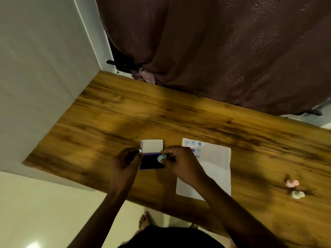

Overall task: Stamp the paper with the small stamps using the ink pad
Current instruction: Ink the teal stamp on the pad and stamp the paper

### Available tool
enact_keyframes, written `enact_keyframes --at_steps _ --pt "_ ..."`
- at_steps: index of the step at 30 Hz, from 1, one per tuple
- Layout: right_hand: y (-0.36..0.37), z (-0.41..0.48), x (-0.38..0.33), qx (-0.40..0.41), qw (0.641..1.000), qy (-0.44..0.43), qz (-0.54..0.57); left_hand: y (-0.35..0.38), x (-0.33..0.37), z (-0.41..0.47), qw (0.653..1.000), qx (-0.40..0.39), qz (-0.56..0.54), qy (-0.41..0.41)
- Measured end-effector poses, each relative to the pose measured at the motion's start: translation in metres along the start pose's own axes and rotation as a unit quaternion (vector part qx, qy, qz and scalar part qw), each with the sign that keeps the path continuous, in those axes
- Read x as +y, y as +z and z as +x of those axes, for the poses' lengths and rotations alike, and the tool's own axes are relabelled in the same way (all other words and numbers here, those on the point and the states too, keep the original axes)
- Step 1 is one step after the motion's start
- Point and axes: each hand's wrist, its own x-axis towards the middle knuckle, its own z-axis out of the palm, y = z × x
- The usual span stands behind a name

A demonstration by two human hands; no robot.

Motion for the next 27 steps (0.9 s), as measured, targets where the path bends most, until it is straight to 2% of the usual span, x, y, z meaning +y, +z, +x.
enact_keyframes --at_steps 3,7,15,27 --pt "0.025 0.007 -0.013 -0.026 0.997 -0.019 -0.064 -0.014 -0.005 0.002 1.000 -0.009 0.005 0.004" --pt "0.042 0.014 -0.024 -0.050 0.989 -0.004 -0.140 -0.023 -0.007 0.004 1.000 -0.009 0.004 0.003" --pt "0.054 0.013 -0.026 -0.086 0.968 0.014 -0.234 -0.027 -0.017 0.007 0.999 -0.037 -0.013 -0.007" --pt "0.059 0.014 -0.024 -0.066 0.966 0.017 -0.250 -0.024 -0.020 0.004 0.998 -0.054 0.021 0.006"
